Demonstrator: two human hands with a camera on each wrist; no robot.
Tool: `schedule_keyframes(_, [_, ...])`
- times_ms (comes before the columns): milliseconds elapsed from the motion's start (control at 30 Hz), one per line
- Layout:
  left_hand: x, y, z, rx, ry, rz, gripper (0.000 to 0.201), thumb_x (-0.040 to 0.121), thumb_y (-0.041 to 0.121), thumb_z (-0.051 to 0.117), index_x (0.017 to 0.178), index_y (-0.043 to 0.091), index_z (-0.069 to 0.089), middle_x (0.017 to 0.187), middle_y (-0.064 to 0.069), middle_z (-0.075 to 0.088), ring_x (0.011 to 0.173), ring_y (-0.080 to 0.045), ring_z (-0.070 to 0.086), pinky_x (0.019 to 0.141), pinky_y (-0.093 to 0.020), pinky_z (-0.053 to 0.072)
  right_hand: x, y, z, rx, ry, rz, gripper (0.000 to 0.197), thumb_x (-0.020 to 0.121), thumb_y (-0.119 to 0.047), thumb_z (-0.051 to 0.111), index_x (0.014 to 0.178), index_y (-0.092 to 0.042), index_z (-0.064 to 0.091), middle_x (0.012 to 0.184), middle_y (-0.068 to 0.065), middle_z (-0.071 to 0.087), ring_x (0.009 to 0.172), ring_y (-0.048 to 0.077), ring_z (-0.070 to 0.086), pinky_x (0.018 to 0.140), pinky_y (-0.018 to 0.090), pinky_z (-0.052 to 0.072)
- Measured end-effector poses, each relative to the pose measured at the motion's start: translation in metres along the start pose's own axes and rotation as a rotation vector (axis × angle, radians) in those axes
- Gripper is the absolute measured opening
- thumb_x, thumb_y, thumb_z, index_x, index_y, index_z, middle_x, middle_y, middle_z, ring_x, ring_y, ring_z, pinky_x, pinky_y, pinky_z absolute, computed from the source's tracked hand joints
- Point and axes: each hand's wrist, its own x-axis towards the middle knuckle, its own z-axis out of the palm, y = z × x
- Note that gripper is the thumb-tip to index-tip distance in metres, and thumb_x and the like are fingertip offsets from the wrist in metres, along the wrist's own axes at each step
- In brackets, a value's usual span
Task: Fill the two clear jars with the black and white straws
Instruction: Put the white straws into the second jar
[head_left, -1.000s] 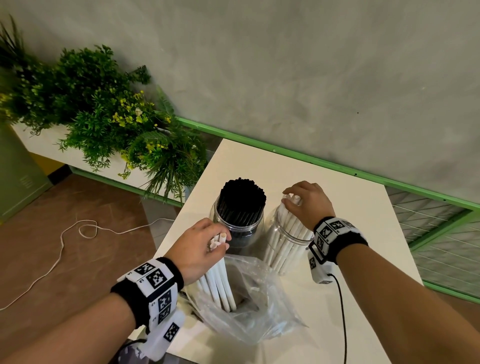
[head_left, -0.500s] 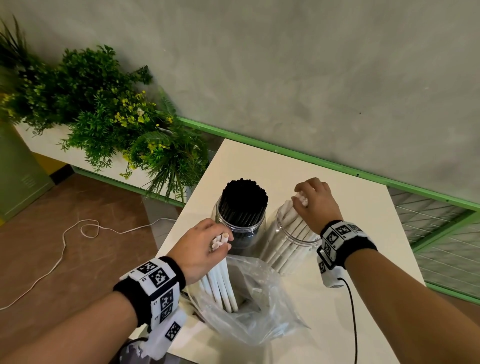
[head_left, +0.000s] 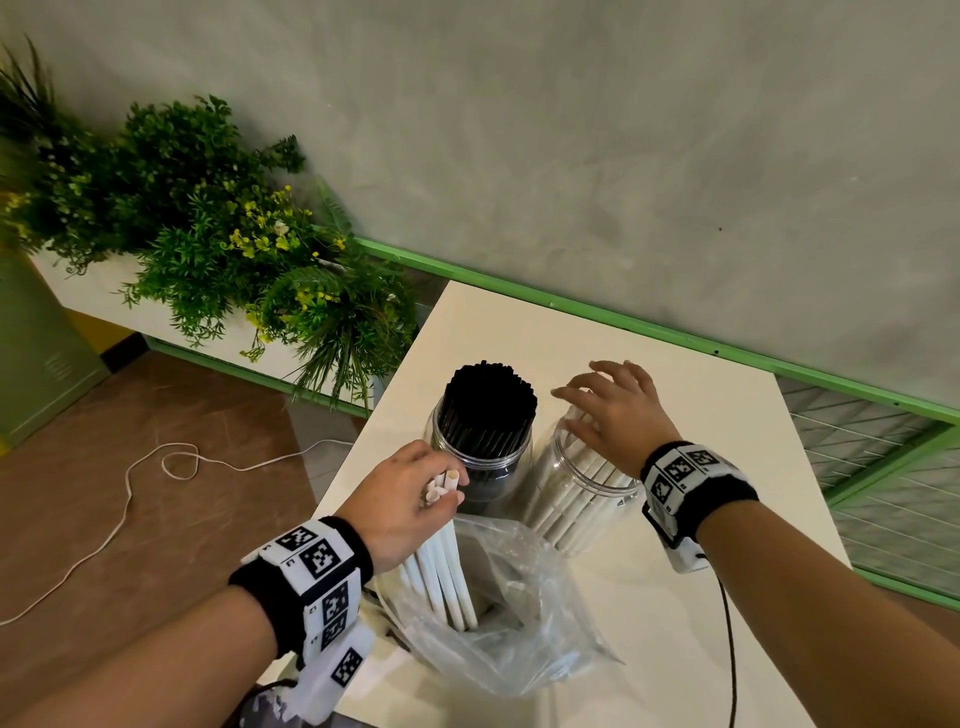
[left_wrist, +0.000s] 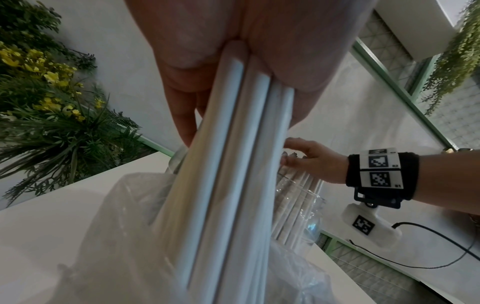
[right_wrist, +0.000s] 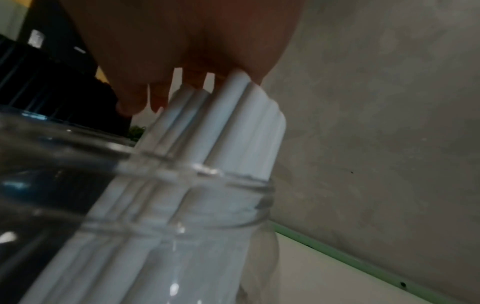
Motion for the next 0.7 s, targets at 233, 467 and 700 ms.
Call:
schedule_keyframes(233, [0.0005, 0.0009, 0.0000, -0.018, -0.004, -0.006, 0.020, 0.079, 0.039, 0.051, 0.095, 0.033, 0.061, 0.095, 0.009, 0.052, 0.081, -0.002, 0.053, 0.070, -0.006, 0.035, 0.0025, 0.0053, 0.0063, 0.219, 0.148, 0.050, 0.018, 0.081, -0.010, 0.071, 0.098, -0.014, 0.068, 0.091, 0.002, 0.064, 0.092, 0.029, 0.056, 0.080, 0.041, 0.047])
schedule_keyframes(467, [0.0006, -0.0014, 0.0001, -0.017, 0.000, -0.004, 0.023, 0.078, 0.045, 0.048, 0.095, 0.035, 0.060, 0.095, 0.010, 0.052, 0.082, -0.002, 0.053, 0.071, -0.005, 0.035, 0.0016, 0.0042, 0.0067, 0.146, 0.095, 0.191, 0.016, 0.083, -0.014, 0.063, 0.097, -0.017, 0.069, 0.103, 0.007, 0.057, 0.095, 0.031, 0.053, 0.077, 0.045, 0.049])
schedule_keyframes(700, [0.0013, 0.0010, -0.0011, -0.013, -0.007, -0.016, 0.020, 0.079, 0.040, 0.050, 0.095, 0.035, 0.060, 0.097, 0.009, 0.052, 0.082, -0.002, 0.053, 0.070, -0.005, 0.035, 0.0074, 0.0042, -0.0024, 0.070, -0.186, 0.284, 0.043, 0.092, -0.055, 0.047, 0.123, -0.026, 0.057, 0.112, -0.002, 0.061, 0.107, 0.023, 0.053, 0.082, 0.036, 0.046])
